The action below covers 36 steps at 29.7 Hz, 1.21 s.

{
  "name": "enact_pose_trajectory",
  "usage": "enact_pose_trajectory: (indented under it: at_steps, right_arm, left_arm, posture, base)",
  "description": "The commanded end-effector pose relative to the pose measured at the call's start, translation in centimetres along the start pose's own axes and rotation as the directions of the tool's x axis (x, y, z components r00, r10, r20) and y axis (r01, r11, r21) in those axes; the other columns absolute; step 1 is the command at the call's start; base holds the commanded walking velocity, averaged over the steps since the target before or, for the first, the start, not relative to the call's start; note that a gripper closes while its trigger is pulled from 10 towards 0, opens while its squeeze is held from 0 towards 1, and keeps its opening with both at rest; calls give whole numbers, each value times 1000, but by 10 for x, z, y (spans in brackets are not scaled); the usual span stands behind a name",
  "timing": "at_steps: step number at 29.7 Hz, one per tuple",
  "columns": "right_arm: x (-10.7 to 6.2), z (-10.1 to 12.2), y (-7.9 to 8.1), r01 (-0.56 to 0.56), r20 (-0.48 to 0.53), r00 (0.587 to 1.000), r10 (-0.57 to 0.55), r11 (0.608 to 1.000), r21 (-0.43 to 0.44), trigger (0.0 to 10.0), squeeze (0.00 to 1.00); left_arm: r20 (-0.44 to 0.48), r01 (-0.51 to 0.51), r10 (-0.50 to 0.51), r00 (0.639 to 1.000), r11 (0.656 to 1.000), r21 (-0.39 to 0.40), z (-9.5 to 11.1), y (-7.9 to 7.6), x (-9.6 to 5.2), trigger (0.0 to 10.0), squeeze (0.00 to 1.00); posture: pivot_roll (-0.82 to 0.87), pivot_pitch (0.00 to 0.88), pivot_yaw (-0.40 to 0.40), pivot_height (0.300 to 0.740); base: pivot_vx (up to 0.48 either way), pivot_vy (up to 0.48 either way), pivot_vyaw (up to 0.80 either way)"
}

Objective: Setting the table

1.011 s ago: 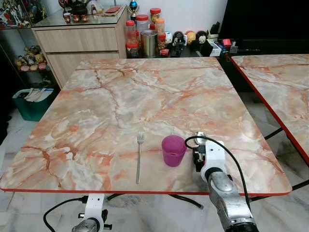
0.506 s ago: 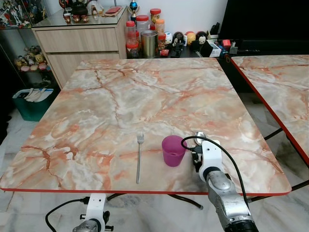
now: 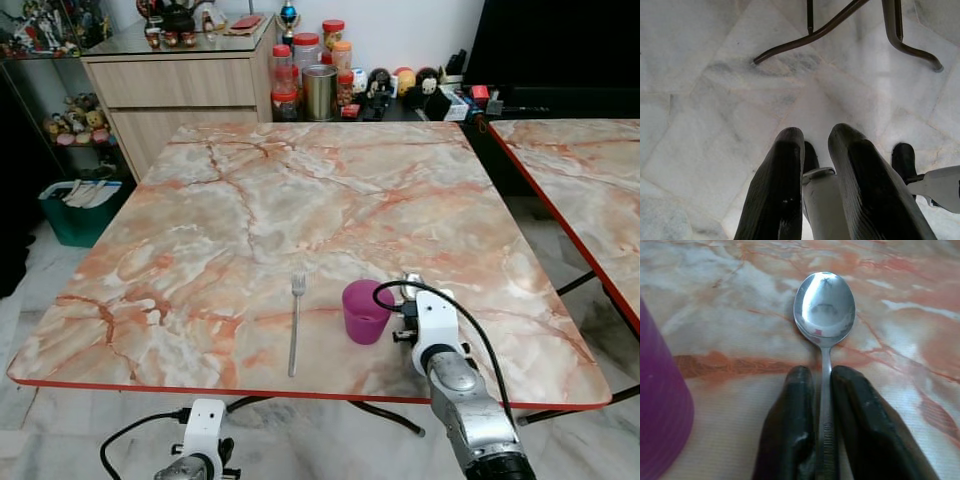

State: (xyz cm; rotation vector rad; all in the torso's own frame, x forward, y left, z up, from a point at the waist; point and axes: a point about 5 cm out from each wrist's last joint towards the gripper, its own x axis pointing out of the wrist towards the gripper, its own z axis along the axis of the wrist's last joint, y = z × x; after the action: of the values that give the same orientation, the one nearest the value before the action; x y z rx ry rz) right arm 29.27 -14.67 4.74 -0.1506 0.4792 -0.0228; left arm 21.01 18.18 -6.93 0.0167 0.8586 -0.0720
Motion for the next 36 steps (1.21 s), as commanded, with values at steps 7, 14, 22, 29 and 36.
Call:
enact_pose_trajectory:
  at_steps: [7, 14, 22, 29, 36]
  right_arm:
    - [2, -12, -5, 32, -63, 997, -33, 999, -12, 0, 0]
    - [1, -13, -6, 39, -64, 997, -40, 999, -10, 0, 0]
    - [2, 10, -10, 81, 87, 993, -84, 996, 35, 7216, 0]
    - [-2, 44, -16, 110, 273, 954, -123, 992, 63, 10000, 0]
    - [-6, 60, -19, 111, 371, 919, -131, 991, 75, 10000, 0]
  left_arm:
    - [-23, 9, -9, 1000, 1000, 4, -4, 1, -1, 10000, 0]
    - [-27, 15, -14, 1000, 1000, 9, -4, 2, -1, 10000, 0]
    - [-25, -3, 4, 1000, 1000, 12, -5, 4, -1, 10000, 0]
    - [-18, -29, 29, 999, 1000, 8, -3, 7, -1, 10000, 0]
    - [-19, -35, 35, 999, 999, 11, -3, 7, -1, 10000, 0]
  posture:
    - [-29, 0, 17, 736]
    - [-30, 0, 18, 736]
    - [-23, 0, 19, 736]
    - [-26, 0, 19, 736]
    - [-30, 0, 18, 736]
  base:
    - [0, 0, 0]
    - [0, 0, 0]
    - [0, 0, 0]
    - [0, 0, 0]
    - [0, 0, 0]
